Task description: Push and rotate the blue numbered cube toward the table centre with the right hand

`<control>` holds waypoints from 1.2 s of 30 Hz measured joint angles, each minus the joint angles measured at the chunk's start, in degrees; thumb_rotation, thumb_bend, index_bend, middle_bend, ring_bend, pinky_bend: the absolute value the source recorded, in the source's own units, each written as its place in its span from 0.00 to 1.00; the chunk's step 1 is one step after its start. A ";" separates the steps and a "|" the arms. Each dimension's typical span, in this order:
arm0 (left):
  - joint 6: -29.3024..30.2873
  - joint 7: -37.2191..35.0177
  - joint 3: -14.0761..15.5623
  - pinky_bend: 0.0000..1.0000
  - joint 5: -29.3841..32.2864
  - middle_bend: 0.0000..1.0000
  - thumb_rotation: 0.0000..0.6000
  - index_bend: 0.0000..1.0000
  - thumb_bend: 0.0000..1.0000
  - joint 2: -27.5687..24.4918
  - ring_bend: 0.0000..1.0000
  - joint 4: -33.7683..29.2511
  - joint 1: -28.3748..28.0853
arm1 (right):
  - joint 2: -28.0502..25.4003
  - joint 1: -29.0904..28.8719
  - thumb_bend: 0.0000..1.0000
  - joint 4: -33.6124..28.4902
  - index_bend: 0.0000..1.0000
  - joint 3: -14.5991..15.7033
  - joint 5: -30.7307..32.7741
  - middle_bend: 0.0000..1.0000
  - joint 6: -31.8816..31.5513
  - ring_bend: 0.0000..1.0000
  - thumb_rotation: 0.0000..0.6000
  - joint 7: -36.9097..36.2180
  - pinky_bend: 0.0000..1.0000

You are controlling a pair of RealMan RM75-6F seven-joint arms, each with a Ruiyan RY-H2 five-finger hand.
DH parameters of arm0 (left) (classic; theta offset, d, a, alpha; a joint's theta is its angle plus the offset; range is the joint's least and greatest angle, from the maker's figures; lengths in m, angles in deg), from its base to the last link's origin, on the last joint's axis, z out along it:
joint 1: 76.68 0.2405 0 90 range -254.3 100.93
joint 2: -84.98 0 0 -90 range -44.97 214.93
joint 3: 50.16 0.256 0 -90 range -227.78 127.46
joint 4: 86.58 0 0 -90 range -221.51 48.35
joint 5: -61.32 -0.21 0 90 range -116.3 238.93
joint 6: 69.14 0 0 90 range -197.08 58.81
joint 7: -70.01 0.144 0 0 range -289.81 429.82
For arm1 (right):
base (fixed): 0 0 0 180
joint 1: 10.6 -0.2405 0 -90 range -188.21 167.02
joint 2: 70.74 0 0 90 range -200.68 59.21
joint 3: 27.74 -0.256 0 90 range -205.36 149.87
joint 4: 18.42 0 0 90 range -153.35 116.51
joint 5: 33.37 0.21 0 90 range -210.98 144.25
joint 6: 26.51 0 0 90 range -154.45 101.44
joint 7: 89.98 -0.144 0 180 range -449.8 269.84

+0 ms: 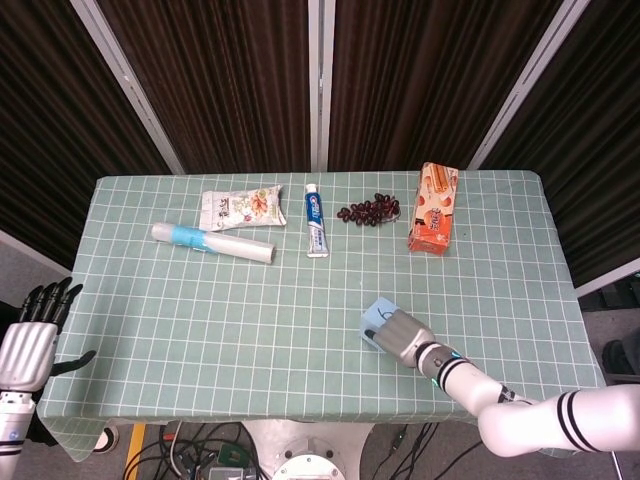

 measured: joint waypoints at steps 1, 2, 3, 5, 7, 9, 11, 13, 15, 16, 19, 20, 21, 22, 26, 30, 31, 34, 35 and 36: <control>0.05 -0.02 -0.01 0.00 -0.01 0.00 1.00 0.07 0.00 -0.03 0.00 0.00 0.02 | 0.42 -0.87 1.00 0.45 0.12 0.15 0.87 0.88 0.00 0.80 1.00 -0.26 0.76; 0.09 -0.04 -0.02 0.00 -0.03 0.00 1.00 0.07 0.00 -0.06 0.00 -0.01 0.04 | 0.74 -1.50 1.00 0.82 0.12 0.22 1.53 0.88 0.05 0.80 1.00 -0.54 0.76; 0.16 -0.07 -0.04 0.00 -0.02 0.00 1.00 0.07 0.00 -0.11 0.00 -0.02 0.07 | 1.03 -2.12 1.00 1.17 0.12 0.27 2.17 0.88 0.17 0.80 1.00 -0.93 0.76; 0.28 -0.17 -0.07 0.00 0.03 0.00 1.00 0.07 0.00 -0.21 0.00 -0.02 0.16 | 1.46 -3.34 1.00 1.80 0.11 0.27 3.25 0.88 0.72 0.80 1.00 -2.15 0.76; 0.33 -0.33 -0.11 0.00 0.12 0.00 1.00 0.07 0.00 -0.36 0.00 0.00 0.24 | 1.56 -4.02 1.00 2.14 0.11 0.19 3.72 0.89 1.61 0.80 1.00 -3.70 0.76; 0.33 -0.51 -0.12 0.00 0.18 0.00 1.00 0.07 0.00 -0.52 0.00 0.06 0.29 | 1.45 -4.64 1.00 2.26 0.10 0.21 3.96 0.89 2.65 0.81 1.00 -5.14 0.76; 0.30 -0.69 -0.10 0.00 0.20 0.00 1.00 0.07 0.00 -0.59 0.00 0.11 0.32 | 1.20 -5.47 1.00 2.25 0.09 0.45 4.08 0.89 3.85 0.81 1.00 -6.66 0.76; 0.21 -0.88 -0.08 0.00 0.20 0.00 1.00 0.07 0.00 -0.59 0.00 0.19 0.32 | 0.88 -6.24 1.00 2.18 0.08 0.86 4.21 0.90 4.92 0.81 1.00 -8.01 0.76; 0.17 -1.03 -0.08 0.00 0.15 0.00 1.00 0.07 0.00 -0.52 0.00 0.27 0.29 | 0.57 -6.95 1.00 2.18 0.07 1.20 4.46 0.90 6.03 0.81 1.00 -9.17 0.76; 0.14 -1.07 -0.09 0.00 0.12 0.00 1.00 0.07 0.00 -0.48 0.00 0.30 0.26 | 0.36 -7.51 1.00 2.28 0.06 1.43 4.62 0.90 6.78 0.82 1.00 -9.98 0.76; 0.06 -1.08 -0.10 0.00 0.04 0.00 1.00 0.07 0.00 -0.50 0.00 0.23 0.18 | 0.04 -9.00 1.00 2.94 0.06 2.11 4.93 0.90 8.21 0.82 1.00 -11.93 0.76; 0.06 -1.06 -0.12 0.00 0.02 0.00 1.00 0.07 0.00 -0.53 0.00 0.18 0.17 | 0.03 -9.45 1.00 3.22 0.06 2.33 5.02 0.91 8.59 0.82 1.00 -12.47 0.76; 0.09 -1.03 -0.14 0.00 0.01 0.00 1.00 0.07 0.00 -0.59 0.00 0.10 0.16 | 0.04 -9.91 1.00 3.52 0.06 2.57 5.11 0.91 8.96 0.82 1.00 -12.97 0.76; 0.11 -1.01 -0.15 0.00 0.01 0.00 1.00 0.07 0.00 -0.64 0.00 0.03 0.17 | 0.08 -10.53 1.00 3.92 0.06 2.88 5.21 0.91 9.39 0.82 1.00 -13.59 0.76; 0.05 -0.88 -0.15 0.00 0.10 0.00 1.00 0.07 0.00 -0.84 0.00 -0.22 0.21 | 0.35 -12.34 1.00 5.18 0.06 3.85 5.49 0.91 10.37 0.82 1.00 -15.51 0.76; 0.04 -0.90 -0.20 0.00 0.17 0.00 1.00 0.07 0.00 -0.96 0.00 -0.38 0.22 | 0.75 -13.81 1.00 6.60 0.06 5.04 5.82 0.91 11.16 0.82 1.00 -17.51 0.76; 0.04 -0.89 -0.20 0.00 0.17 0.00 1.00 0.07 0.00 -0.96 0.00 -0.37 0.22 | 0.84 -14.21 1.00 6.97 0.05 5.43 5.90 0.91 11.40 0.82 1.00 -18.11 0.76; 0.02 -0.93 -0.16 0.00 0.15 0.00 1.00 0.07 0.00 -0.94 0.00 -0.34 0.25 | 0.99 -15.06 1.00 7.79 0.05 6.35 5.98 0.91 11.84 0.82 1.00 -19.56 0.76; 0.02 -0.94 -0.16 0.00 0.15 0.00 1.00 0.07 0.00 -0.93 0.00 -0.32 0.25 | 1.02 -15.27 1.00 7.99 0.05 6.60 5.98 0.91 11.94 0.82 1.00 -19.99 0.76; 0.04 -0.96 -0.17 0.00 0.15 0.00 1.00 0.07 0.00 -0.90 0.00 -0.29 0.26 | 1.02 -15.50 1.00 8.19 0.05 6.84 5.95 0.91 12.05 0.82 1.00 -20.42 0.76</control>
